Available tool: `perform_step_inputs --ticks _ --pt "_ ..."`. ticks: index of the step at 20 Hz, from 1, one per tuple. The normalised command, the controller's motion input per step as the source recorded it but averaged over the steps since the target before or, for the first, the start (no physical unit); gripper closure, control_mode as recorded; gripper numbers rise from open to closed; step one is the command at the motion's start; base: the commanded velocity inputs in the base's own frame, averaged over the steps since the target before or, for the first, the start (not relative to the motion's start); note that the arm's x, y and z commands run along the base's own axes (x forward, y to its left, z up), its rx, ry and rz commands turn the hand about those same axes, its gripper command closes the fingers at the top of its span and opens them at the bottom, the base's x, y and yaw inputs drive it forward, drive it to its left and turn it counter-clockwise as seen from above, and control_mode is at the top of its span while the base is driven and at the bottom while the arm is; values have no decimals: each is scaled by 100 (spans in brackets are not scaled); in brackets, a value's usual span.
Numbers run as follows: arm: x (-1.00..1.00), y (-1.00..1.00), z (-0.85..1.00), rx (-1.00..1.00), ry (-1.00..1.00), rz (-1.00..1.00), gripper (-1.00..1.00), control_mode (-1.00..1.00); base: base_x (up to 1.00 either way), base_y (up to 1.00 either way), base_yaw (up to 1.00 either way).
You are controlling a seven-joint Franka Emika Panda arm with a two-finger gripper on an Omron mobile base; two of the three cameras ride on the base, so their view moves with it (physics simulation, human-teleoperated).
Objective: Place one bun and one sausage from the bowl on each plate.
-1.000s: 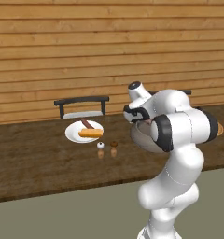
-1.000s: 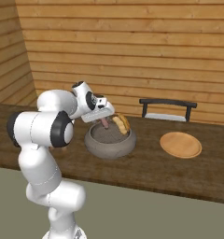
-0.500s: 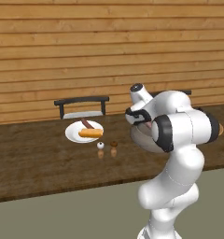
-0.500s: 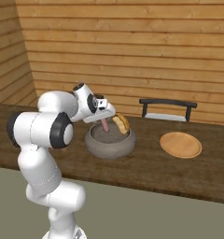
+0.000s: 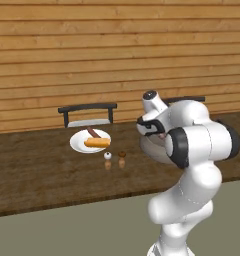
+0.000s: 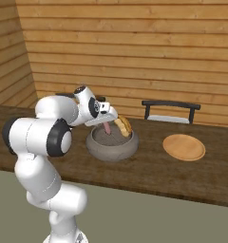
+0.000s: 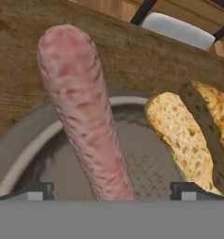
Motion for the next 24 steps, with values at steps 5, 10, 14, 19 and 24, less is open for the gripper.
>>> perform_step_inputs --ticks 5,10,14,19,24 --pt "-4 0 -3 0 -1 0 -100 -100 0 0 0" --pt "1 -10 -29 7 0 0 -100 -100 0 0 0" --pt "0 -7 -27 7 0 0 100 -100 0 0 0" --pt "0 -2 -16 2 -1 0 100 -100 0 0 0" --pt "0 -4 -42 0 -2 0 100 -100 0 0 0"
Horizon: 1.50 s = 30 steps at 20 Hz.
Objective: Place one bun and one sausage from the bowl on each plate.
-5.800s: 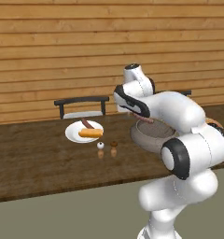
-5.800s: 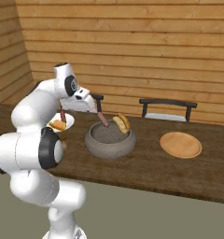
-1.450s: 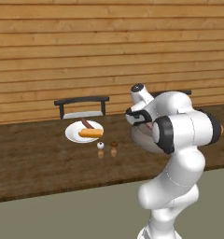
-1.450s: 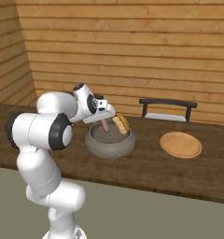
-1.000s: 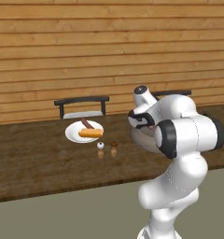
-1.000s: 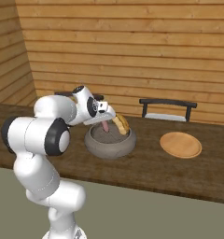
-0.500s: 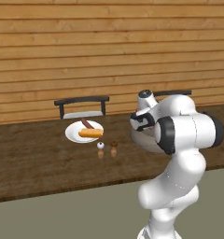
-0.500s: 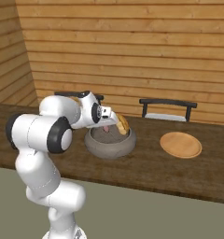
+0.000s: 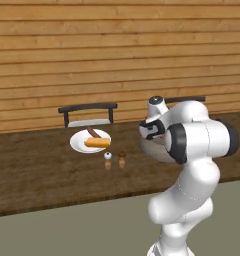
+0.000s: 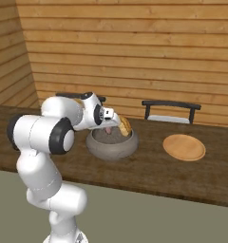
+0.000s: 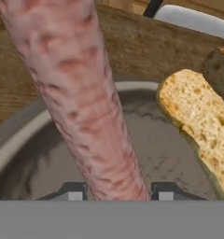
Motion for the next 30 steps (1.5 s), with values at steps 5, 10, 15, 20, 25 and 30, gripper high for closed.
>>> perform_step_inputs --ticks 5,10,15,20,25,30 --pt "-50 -6 -26 1 -1 -5 100 -100 0 0 0" --pt "-95 0 99 3 -14 -18 100 -100 0 0 0" --pt "-98 -1 55 4 -3 -10 100 -100 0 0 0" --pt "-66 -40 0 4 -2 -6 100 -100 0 0 0" --pt "0 0 0 0 0 0 100 100 -27 -100 -9" --pt "0 0 0 0 0 0 100 100 6 -100 -5"
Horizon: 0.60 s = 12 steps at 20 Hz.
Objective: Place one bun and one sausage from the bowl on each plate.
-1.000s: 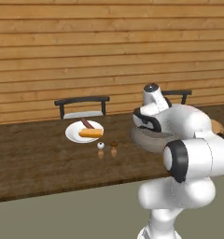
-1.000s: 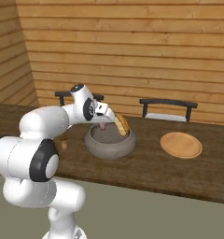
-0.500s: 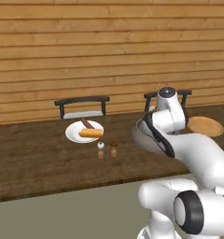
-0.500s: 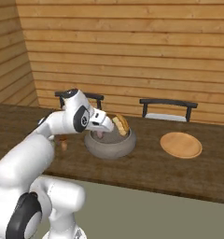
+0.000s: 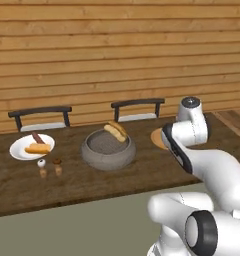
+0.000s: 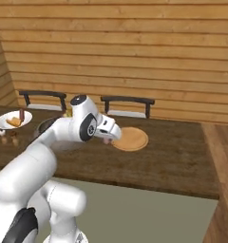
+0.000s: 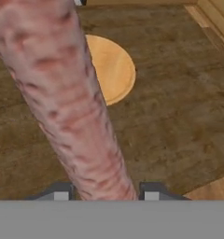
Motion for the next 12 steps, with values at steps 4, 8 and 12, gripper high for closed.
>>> perform_step_inputs --ticks 4,8,12 --pt "0 0 0 0 0 0 100 100 59 -50 0" --pt "45 15 0 4 2 4 100 -100 27 -2 3" --pt "100 33 -34 9 16 1 100 -100 0 0 0"
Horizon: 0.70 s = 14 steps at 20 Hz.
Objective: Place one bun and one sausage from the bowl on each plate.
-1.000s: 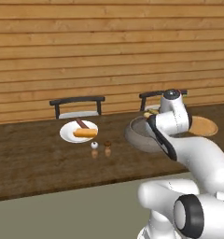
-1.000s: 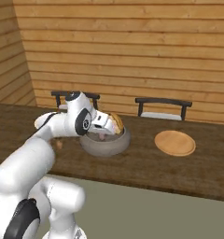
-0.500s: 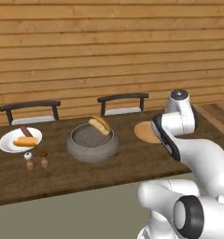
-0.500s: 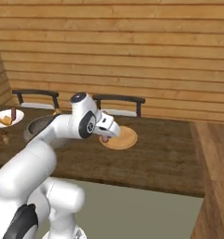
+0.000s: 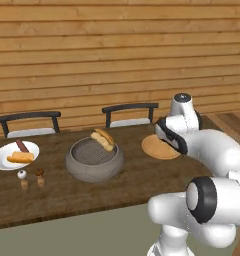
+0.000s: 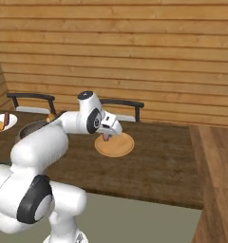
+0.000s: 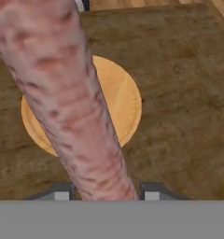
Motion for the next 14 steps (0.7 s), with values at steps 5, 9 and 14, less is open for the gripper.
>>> perform_step_inputs --ticks 5,9,14 --pt "88 1 -87 6 15 0 100 -100 0 0 0" --pt "63 -1 -89 7 8 0 100 -100 0 0 0" --pt "50 0 -57 2 2 0 -100 -100 0 0 0"
